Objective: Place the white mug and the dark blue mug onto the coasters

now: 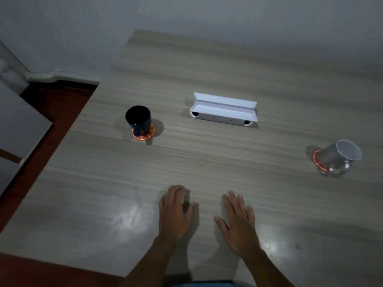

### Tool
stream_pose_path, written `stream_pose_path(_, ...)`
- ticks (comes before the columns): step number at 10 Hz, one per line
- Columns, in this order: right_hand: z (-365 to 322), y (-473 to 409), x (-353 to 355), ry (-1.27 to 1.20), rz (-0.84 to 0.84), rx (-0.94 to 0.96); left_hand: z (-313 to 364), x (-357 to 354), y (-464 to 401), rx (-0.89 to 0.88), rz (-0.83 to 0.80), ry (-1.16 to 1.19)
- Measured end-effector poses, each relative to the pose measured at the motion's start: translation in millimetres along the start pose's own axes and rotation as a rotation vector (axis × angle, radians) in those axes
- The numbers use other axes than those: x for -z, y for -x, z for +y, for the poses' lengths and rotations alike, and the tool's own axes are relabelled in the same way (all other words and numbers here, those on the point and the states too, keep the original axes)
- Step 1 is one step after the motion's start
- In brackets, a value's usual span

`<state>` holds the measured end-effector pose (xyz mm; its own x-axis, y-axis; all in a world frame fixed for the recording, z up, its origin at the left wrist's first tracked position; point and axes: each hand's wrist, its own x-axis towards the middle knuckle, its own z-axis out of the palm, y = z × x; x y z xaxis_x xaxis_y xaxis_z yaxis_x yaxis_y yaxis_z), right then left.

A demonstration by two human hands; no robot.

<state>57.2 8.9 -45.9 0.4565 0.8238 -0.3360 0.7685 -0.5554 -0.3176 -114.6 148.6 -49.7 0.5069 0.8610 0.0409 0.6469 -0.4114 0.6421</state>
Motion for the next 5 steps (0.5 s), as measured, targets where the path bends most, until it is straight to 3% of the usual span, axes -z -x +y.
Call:
stream_pose_path(2,81.9,44.3,6.7,-0.002,0.042,-0.186,74.9,-73.0,39.3,-0.146,-0.338,-0.254)
stream_pose_path(4,119.5,66.6,16.3,-0.072,0.030,-0.163,103.5,-109.9,58.8,-0.224,-0.392,-0.465)
stream_pose_path(5,116.0,59.2,37.5,-0.293,0.068,-0.147,104.8,-113.0,59.7,-0.218,-0.373,-0.464)
